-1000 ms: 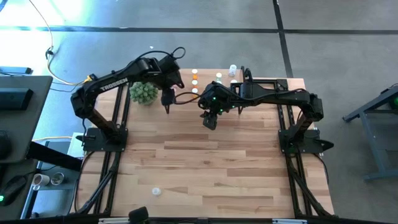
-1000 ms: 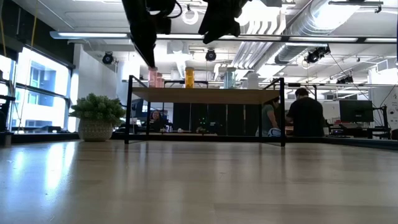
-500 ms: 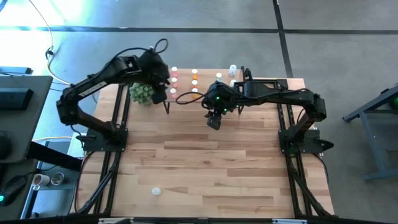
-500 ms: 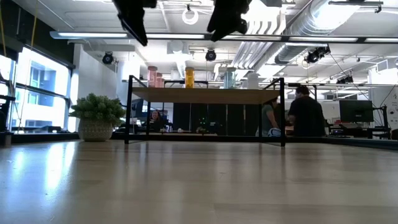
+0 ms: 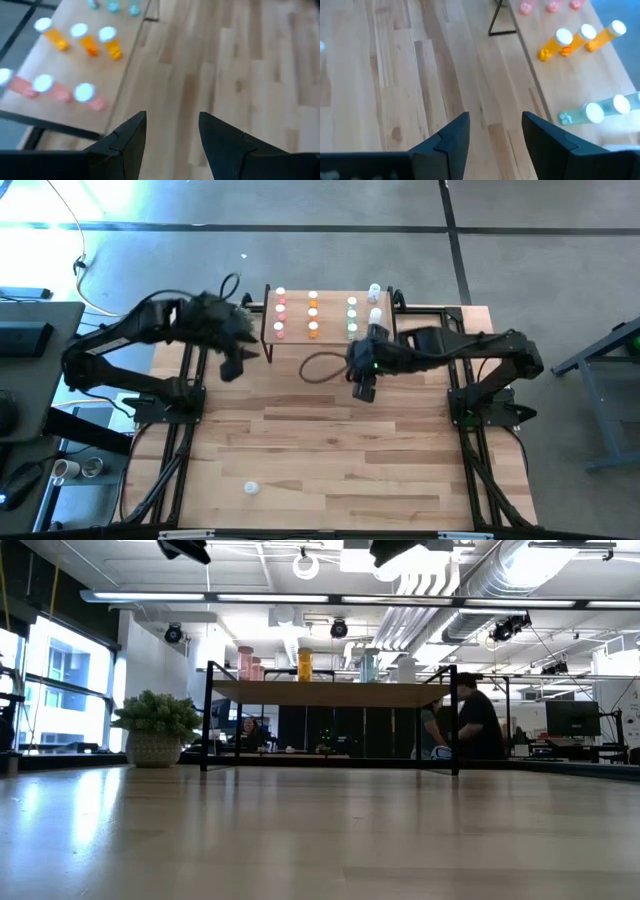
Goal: Pick and place medicine bottles onto shelf by color
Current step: Put the white pill bottle on the shelf aligned with the other white pill bottles
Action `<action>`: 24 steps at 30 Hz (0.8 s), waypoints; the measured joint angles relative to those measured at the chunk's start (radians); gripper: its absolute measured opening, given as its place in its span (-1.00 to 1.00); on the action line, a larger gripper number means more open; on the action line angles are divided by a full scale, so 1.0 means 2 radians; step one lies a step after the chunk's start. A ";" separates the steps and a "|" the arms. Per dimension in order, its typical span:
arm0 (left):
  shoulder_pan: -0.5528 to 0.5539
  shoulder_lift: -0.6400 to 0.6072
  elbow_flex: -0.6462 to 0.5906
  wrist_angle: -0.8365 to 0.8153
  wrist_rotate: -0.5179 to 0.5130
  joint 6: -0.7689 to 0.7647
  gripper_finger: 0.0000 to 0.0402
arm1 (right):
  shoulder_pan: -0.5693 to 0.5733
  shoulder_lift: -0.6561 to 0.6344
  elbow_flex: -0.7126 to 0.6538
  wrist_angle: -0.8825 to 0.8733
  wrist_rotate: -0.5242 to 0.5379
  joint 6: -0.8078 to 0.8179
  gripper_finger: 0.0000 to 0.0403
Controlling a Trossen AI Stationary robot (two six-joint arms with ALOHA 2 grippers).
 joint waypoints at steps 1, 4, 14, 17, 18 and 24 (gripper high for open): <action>-0.013 -0.012 -0.016 0.015 -0.002 -0.013 -0.14 | 0.009 0.001 0.000 -0.004 0.011 0.005 -0.15; -0.052 -0.044 -0.062 0.056 -0.003 -0.045 -0.14 | 0.035 0.008 0.000 -0.018 0.026 0.018 -0.15; -0.176 -0.108 -0.195 0.168 -0.027 -0.109 -0.14 | 0.084 0.027 0.000 -0.045 0.077 0.041 -0.15; -0.211 -0.114 -0.225 0.189 -0.041 -0.125 -0.14 | 0.085 0.032 0.000 -0.072 0.083 0.060 -0.15; -0.223 -0.115 -0.234 0.199 -0.044 -0.130 -0.14 | 0.085 0.033 0.000 -0.079 0.085 0.068 -0.15; -0.293 -0.117 -0.290 0.222 -0.049 -0.174 -0.14 | 0.085 0.022 -0.047 -0.093 0.101 0.098 -0.15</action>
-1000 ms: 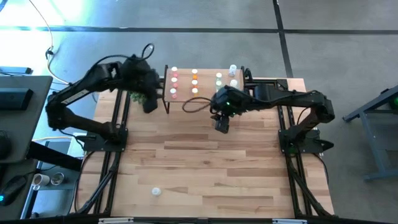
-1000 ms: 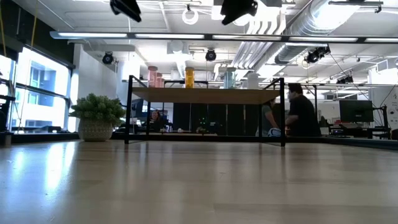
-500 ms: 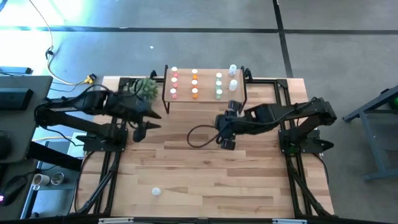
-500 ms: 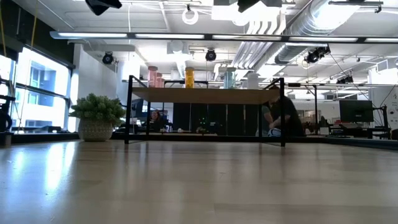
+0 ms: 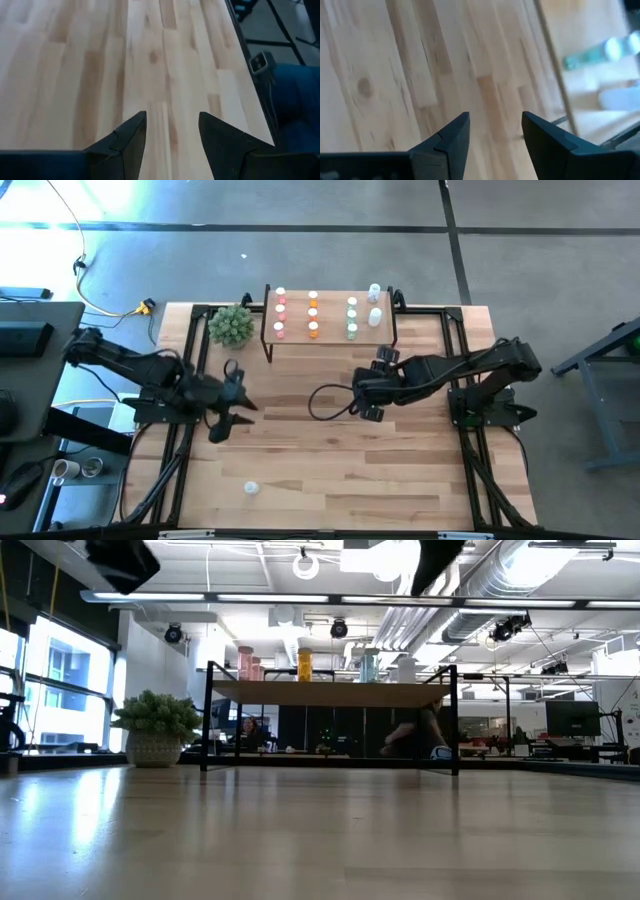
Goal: Pick and place medicine bottles onto shelf by color
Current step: Put the white pill bottle on the shelf aligned with the other white pill bottles
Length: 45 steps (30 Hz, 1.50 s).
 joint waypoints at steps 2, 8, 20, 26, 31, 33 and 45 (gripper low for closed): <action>-0.023 0.000 -0.016 0.008 -0.013 -0.020 -0.14 | 0.001 -0.011 -0.034 0.019 -0.006 0.011 -0.15; -0.085 0.000 -0.059 0.037 -0.057 -0.084 -0.14 | 0.011 -0.042 -0.122 0.080 -0.044 0.031 -0.15; -0.215 0.002 -0.155 0.138 -0.153 -0.220 -0.14 | 0.052 -0.078 -0.191 0.138 -0.033 0.092 -0.15; -0.272 0.004 -0.189 0.174 -0.188 -0.276 -0.14 | 0.063 -0.078 -0.191 0.143 -0.007 0.092 -0.15; -0.312 0.020 -0.205 0.197 -0.213 -0.289 -0.14 | 0.062 -0.078 -0.191 0.143 -0.007 0.104 -0.15; -0.324 0.028 -0.212 0.213 -0.213 -0.289 -0.14 | 0.062 -0.078 -0.191 0.143 -0.007 0.104 -0.15; -0.368 0.110 -0.219 0.285 -0.211 -0.289 -0.14 | 0.062 -0.078 -0.191 0.144 -0.006 0.109 -0.15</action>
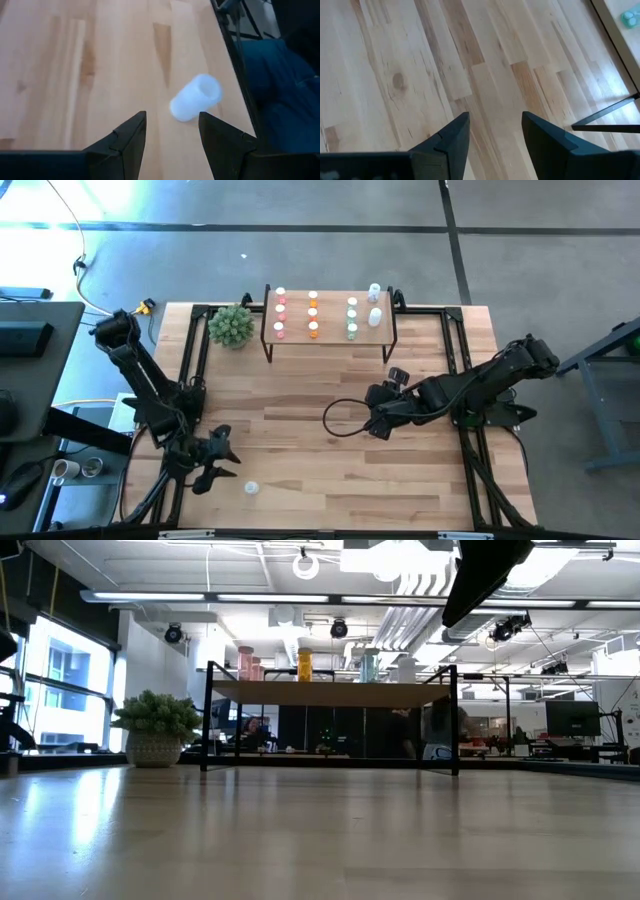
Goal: Pick and place medicine bottles onto shelf by color
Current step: Put the white pill bottle on the shelf aligned with the other white pill bottles
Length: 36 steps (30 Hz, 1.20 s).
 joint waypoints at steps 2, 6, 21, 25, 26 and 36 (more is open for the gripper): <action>-0.002 0.012 0.000 0.023 0.006 0.001 -0.14 | 0.000 0.000 0.000 0.000 0.000 0.000 -0.15; 0.000 0.028 0.000 0.075 0.014 0.001 -0.14 | 0.000 0.000 0.000 0.000 0.000 0.004 -0.15; 0.000 0.065 0.000 0.115 0.012 -0.002 -0.05 | 0.000 0.000 0.000 0.000 -0.006 0.008 -0.15; 0.000 0.072 0.000 0.114 0.016 -0.026 0.04 | 0.000 0.000 0.000 0.000 -0.007 0.007 -0.15; 0.000 0.073 0.000 0.114 0.021 -0.030 0.06 | 0.000 0.000 0.000 0.000 -0.007 0.007 -0.15; -0.006 0.107 0.000 0.114 0.045 -0.030 0.09 | 0.000 0.000 0.000 0.000 -0.024 0.012 -0.15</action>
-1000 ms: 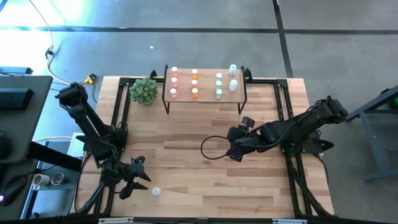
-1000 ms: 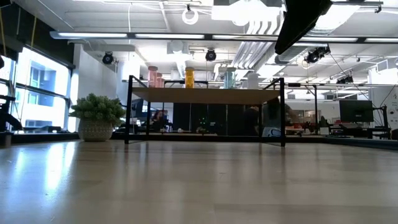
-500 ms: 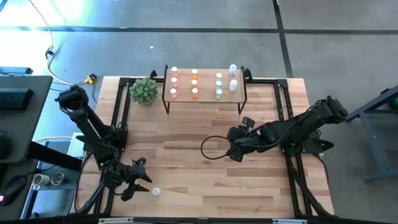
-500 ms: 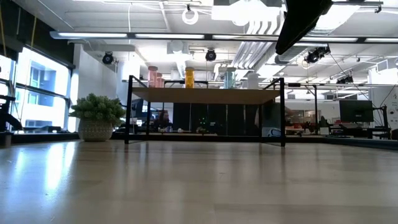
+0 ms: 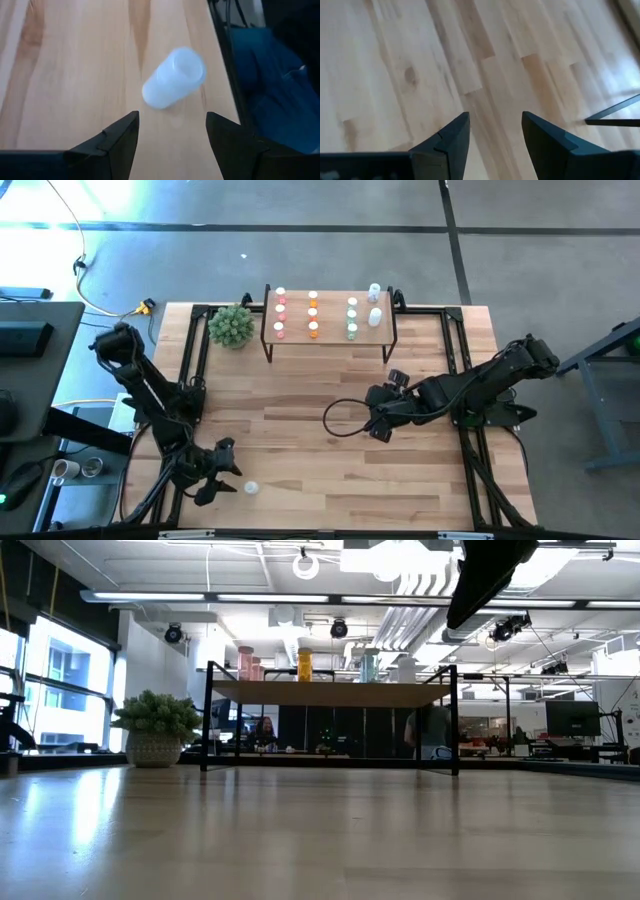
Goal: Pick and place medicine bottles onto shelf by color
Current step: Put the white pill bottle on the shelf aligned with the other white pill bottles
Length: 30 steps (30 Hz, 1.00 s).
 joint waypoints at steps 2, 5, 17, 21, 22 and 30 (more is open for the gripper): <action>-0.005 0.012 0.000 0.001 0.003 -0.008 0.09 | 0.000 0.000 0.000 0.000 -0.014 0.000 -0.15; -0.012 0.031 0.000 0.011 -0.003 -0.020 0.09 | 0.000 0.000 0.000 0.000 -0.034 0.001 -0.15; -0.013 0.122 0.023 0.065 -0.047 0.019 0.09 | 0.000 0.000 0.000 0.007 -0.038 -0.004 -0.15; -0.013 0.150 0.038 0.066 -0.067 0.024 0.09 | 0.000 0.000 0.000 0.007 -0.038 -0.005 -0.15; -0.013 0.157 0.041 0.066 -0.068 0.024 0.09 | 0.000 0.000 0.000 0.008 -0.038 -0.005 -0.15; -0.013 0.190 0.063 0.067 -0.101 0.024 0.09 | 0.000 0.000 0.000 0.018 -0.036 -0.005 -0.15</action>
